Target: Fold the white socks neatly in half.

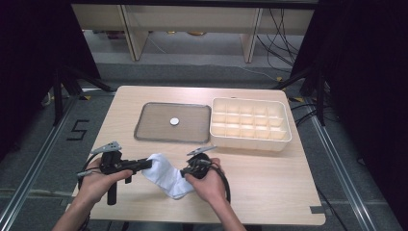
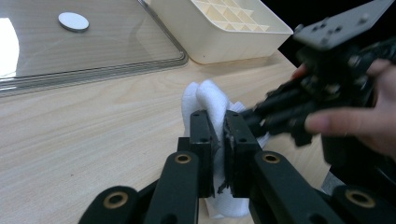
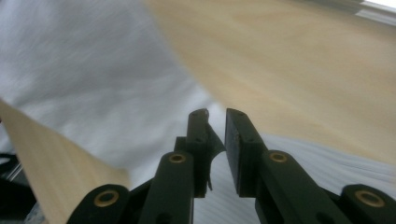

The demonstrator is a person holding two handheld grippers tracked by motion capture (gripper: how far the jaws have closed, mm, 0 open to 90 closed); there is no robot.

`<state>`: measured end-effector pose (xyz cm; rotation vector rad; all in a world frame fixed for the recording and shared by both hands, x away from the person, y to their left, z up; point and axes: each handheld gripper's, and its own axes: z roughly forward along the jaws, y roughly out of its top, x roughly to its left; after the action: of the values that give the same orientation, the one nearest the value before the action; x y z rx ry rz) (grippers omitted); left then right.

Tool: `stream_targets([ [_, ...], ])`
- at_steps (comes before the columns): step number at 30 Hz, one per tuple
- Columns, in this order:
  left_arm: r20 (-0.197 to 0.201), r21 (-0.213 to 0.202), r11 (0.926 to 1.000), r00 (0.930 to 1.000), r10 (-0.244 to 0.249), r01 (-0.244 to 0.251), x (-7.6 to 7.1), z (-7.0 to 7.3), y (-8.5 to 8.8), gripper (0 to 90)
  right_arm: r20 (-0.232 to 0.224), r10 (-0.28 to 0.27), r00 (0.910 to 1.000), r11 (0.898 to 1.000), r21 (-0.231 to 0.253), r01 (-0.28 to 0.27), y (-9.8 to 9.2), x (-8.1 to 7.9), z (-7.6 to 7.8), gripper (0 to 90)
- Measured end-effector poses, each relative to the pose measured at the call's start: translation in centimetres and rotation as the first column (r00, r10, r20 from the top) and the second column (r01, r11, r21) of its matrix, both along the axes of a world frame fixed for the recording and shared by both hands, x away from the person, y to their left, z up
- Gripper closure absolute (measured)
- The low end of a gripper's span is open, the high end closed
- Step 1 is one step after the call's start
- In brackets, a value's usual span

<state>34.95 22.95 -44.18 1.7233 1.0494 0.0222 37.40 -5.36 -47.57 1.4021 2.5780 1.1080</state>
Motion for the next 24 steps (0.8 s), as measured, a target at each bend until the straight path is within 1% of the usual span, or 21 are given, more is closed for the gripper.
stream_targets([
  [1,0.0,0.0,1.0,1.0,0.0,0.0,0.0,0.0,0.0,83.5,0.0,0.0,1.0,1.0,0.0,0.0,0.0,0.0,0.0,80.8],
  [2,0.004,-0.008,1.0,1.0,0.005,-0.004,0.0,-0.1,0.0,83.5,0.006,-0.06,0.9982,0.998,-0.025,0.061,-1.9,0.6,0.7,84.3],
  [3,-0.002,-0.014,0.9999,1.0,-0.001,0.001,0.1,-0.1,0.1,83.5,0.006,-0.06,0.9982,0.998,-0.025,0.061,-1.9,0.6,0.7,84.3],
  [4,-0.004,-0.013,0.9998,0.9999,0.012,-0.012,0.2,-0.2,0.2,83.5,0.033,-0.108,0.9937,0.991,-0.071,0.11,-4.0,1.3,0.9,87.3],
  [5,-0.004,-0.013,0.9998,0.9999,0.012,-0.012,0.2,-0.2,0.2,83.5,0.029,-0.12,0.9924,0.988,-0.093,0.122,-4.5,1.4,1.0,88.0],
  [6,-0.01,-0.014,0.9999,0.9999,0.007,-0.007,0.2,-0.1,0.2,83.5,0.029,-0.12,0.9924,0.988,-0.093,0.122,-4.5,1.4,1.0,88.0],
  [7,-0.011,-0.016,0.9998,0.9999,0.008,-0.009,0.3,-0.1,0.1,83.5,0.037,-0.134,0.9903,0.982,-0.131,0.138,-5.4,1.7,0.8,88.8],
  [8,-0.01,-0.018,0.9998,0.9999,0.008,-0.009,0.3,0.0,0.1,83.5,0.023,-0.135,0.9906,0.981,-0.135,0.137,-5.6,1.6,0.7,88.8],
  [9,-0.01,-0.018,0.9998,0.9999,0.008,-0.009,0.3,0.0,0.1,83.5,0.023,-0.135,0.9906,0.981,-0.135,0.137,-5.6,1.6,0.7,88.8],
  [10,-0.007,-0.01,0.9999,0.9999,0.013,-0.013,0.3,0.1,0.0,83.5,0.015,-0.168,0.9857,0.974,-0.152,0.168,-6.0,1.4,0.5,89.1],
  [11,-0.007,-0.01,0.9999,0.9999,0.013,-0.013,0.3,0.1,0.0,83.5,0.026,-0.164,0.9862,0.972,-0.168,0.166,-6.2,1.4,0.4,89.1],
  [15,-0.011,-0.006,0.9999,0.9999,0.013,-0.013,0.3,0.1,-0.1,83.5,0.027,-0.154,0.9877,0.973,-0.171,0.156,-6.2,0.9,-0.1,88.4],
  [16,-0.012,-0.007,0.9999,0.9998,0.014,-0.014,0.3,0.2,-0.1,83.4,0.011,-0.156,0.9877,0.973,-0.17,0.155,-6.0,0.7,-0.4,87.0],
  [17,-0.007,-0.017,0.9998,0.9999,0.011,-0.011,0.3,0.1,-0.2,83.5,0.009,-0.152,0.9883,0.972,-0.18,0.151,-6.1,0.7,-0.6,86.9],
  [18,-0.01,-0.021,0.9997,0.9998,0.015,-0.015,0.3,0.1,-0.3,83.4,0.017,-0.146,0.9892,0.973,-0.179,0.146,-6.0,0.6,-0.8,86.9],
  [19,-0.01,-0.021,0.9997,0.9998,0.015,-0.015,0.3,0.1,-0.3,83.4,0.013,-0.161,0.9868,0.972,-0.172,0.161,-5.8,0.6,-0.9,86.9],
  [20,-0.016,-0.018,0.9997,0.9997,0.016,-0.016,0.4,0.1,-0.4,83.4,0.002,-0.159,0.9873,0.973,-0.17,0.157,-5.8,0.5,-0.9,86.6],
  [21,-0.013,-0.025,0.9996,0.9999,0.008,-0.008,0.6,0.0,-0.5,83.4,0.007,-0.167,0.9859,0.971,-0.171,0.166,-5.7,0.5,-0.9,86.2],
  [22,-0.013,-0.025,0.9996,0.9999,0.008,-0.008,0.6,0.0,-0.5,83.4,0.007,-0.167,0.9859,0.971,-0.171,0.166,-5.7,0.5,-0.9,86.2],
  [23,-0.018,-0.012,0.9998,0.9997,0.013,-0.013,0.6,0.0,-0.7,83.4,0.005,-0.166,0.9861,0.971,-0.174,0.165,-5.5,0.5,-1.2,84.5],
  [24,-0.015,-0.023,0.9997,0.9999,0.002,-0.002,0.7,-0.1,-0.8,83.4,0.008,-0.158,0.9874,0.971,-0.179,0.157,-5.5,0.5,-1.2,84.3],
])
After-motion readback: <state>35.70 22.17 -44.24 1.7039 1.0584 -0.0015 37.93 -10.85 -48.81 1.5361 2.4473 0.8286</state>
